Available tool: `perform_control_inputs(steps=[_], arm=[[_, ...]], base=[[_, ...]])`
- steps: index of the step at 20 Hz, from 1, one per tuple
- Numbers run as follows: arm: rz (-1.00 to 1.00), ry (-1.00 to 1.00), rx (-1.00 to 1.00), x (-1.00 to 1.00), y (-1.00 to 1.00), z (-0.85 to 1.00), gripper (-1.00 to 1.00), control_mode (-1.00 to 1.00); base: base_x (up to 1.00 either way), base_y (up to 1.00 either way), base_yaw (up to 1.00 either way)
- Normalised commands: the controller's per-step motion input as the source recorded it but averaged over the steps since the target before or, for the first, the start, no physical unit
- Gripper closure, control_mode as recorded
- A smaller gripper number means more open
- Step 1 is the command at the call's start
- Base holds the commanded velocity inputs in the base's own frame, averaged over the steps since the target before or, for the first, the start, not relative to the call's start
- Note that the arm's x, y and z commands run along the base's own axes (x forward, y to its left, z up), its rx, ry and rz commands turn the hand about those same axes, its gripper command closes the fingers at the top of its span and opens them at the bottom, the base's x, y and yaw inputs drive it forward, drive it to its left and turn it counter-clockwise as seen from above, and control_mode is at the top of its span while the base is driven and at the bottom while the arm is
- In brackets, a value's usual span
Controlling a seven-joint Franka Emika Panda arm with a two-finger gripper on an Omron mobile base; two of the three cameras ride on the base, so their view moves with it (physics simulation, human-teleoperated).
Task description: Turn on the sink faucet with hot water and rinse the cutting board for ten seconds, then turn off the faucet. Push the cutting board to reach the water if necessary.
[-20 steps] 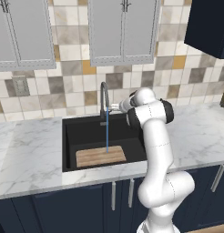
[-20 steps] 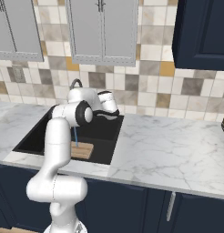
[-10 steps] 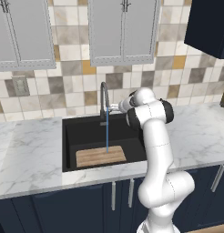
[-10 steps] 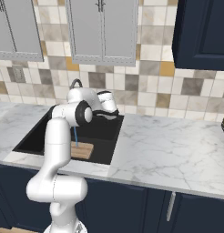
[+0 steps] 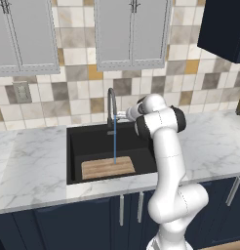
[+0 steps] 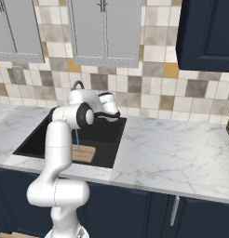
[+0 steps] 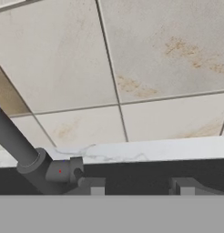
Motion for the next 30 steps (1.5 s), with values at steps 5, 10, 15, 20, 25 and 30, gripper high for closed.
perform_control_inputs(steps=[5,10,15,20,25,30], arm=[[0.0,0.03,0.0,0.09,0.52,0.0,-1.0,-1.0],[0.0,0.04,0.0,0.19,0.6,-0.01,-1.0,-1.0],[0.0,0.04,0.0,0.24,0.66,-0.01,-1.0,-1.0],[0.0,0.05,0.0,0.22,0.68,-0.02,-1.0,-1.0],[0.0,0.07,-0.01,0.16,0.75,-0.03,-1.0,-1.0],[0.0,0.06,-0.03,0.02,0.76,-0.05,-1.0,-1.0]], base=[[0.0,0.0,0.0],[0.0,0.0,0.0],[0.0,0.0,0.0],[0.0,0.0,0.0],[0.0,0.0,0.0],[0.0,0.0,0.0]])
